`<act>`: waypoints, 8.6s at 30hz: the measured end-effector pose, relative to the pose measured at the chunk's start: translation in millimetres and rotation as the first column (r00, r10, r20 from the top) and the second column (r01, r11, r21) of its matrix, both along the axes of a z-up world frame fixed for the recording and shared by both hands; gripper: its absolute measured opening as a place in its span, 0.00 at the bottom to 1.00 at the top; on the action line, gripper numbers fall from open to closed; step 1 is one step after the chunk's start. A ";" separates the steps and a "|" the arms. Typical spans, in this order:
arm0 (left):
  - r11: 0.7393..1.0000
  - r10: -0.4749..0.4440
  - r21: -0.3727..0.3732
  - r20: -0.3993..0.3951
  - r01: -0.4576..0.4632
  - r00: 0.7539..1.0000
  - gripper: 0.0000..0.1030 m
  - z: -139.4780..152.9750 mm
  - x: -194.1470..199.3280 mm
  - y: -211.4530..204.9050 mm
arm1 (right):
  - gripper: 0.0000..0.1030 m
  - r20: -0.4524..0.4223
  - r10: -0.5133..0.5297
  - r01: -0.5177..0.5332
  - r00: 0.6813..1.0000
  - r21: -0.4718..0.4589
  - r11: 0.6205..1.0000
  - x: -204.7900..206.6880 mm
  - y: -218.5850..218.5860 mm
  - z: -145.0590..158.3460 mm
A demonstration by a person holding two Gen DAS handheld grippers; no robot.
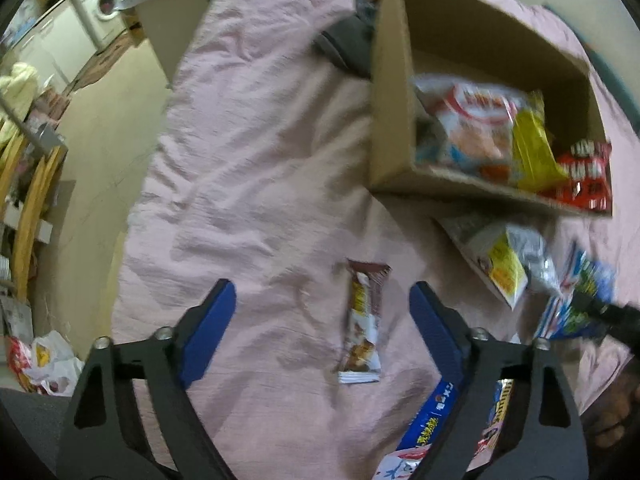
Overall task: Organize snacks
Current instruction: 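Grasp the brown chocolate bar with the left tool while the right tool grasps the blue rocket-print bag, then carry both snacks into the box and open both tools to release them, then withdraw both tools from the box back over the remaining pile, then lower the open left tool toward the blue bag on the pile, then close the left tool on the blue bag and lift it while the right tool grasps the white-and-red bar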
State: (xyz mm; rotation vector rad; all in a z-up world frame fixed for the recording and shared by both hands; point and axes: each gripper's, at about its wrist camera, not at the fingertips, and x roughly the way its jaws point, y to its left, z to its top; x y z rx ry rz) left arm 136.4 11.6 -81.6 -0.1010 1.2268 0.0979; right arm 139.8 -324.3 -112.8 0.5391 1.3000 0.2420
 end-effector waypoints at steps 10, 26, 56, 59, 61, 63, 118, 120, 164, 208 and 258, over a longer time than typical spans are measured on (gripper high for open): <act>0.997 -0.075 0.024 -0.141 0.079 0.987 0.45 -49.3 12.6 -24.8 | 0.46 0.026 -0.061 0.061 0.998 0.032 0.998 -6.4 -17.6 8.8; 0.997 -0.073 0.016 -0.054 0.074 0.996 0.14 -24.0 4.0 -17.1 | 0.46 0.052 -0.064 0.062 0.997 0.038 0.997 -11.7 -17.1 21.4; 0.989 -0.134 -0.034 0.245 0.147 0.960 0.14 95.3 -3.0 -21.0 | 0.46 0.334 -0.092 0.096 0.938 0.004 0.995 -8.6 -2.7 143.7; 0.987 -0.140 -0.043 0.270 0.158 0.952 0.14 109.2 9.2 -22.0 | 0.46 0.363 -0.065 0.076 0.930 -0.016 0.997 3.7 6.1 152.6; 0.986 -0.145 -0.043 0.281 0.164 0.949 0.14 116.0 15.5 -23.9 | 0.46 0.348 -0.068 0.072 0.935 0.003 0.997 13.3 8.8 153.0; 0.985 -0.144 -0.053 0.290 0.166 0.946 0.14 124.3 24.5 -24.8 | 0.46 0.325 -0.079 0.064 0.942 0.056 0.996 24.7 11.0 152.9; 0.972 -0.166 -0.121 0.262 0.203 0.951 0.15 64.2 149.4 -50.5 | 0.76 0.304 -0.018 0.065 0.952 -0.144 0.987 158.2 53.7 97.1; 0.972 -0.163 -0.125 0.265 0.201 0.951 0.15 64.1 149.2 -50.4 | 0.87 0.337 -0.021 0.070 0.941 -0.131 0.989 154.7 52.7 104.1; 0.980 -0.120 -0.092 0.434 0.176 0.893 0.87 117.4 84.2 -33.4 | 0.87 0.356 0.067 -0.012 0.932 -0.154 0.988 77.6 75.0 123.9; 0.981 -0.079 -0.152 0.244 0.119 0.967 0.94 81.3 -12.8 -10.6 | 0.87 0.288 0.019 0.026 0.958 -0.151 0.988 -34.7 57.9 106.7; 0.947 -0.250 -0.207 0.011 0.247 0.968 0.17 6.7 -29.4 -65.5 | 0.87 0.115 -0.011 0.018 0.993 -0.057 0.998 -46.2 24.2 39.3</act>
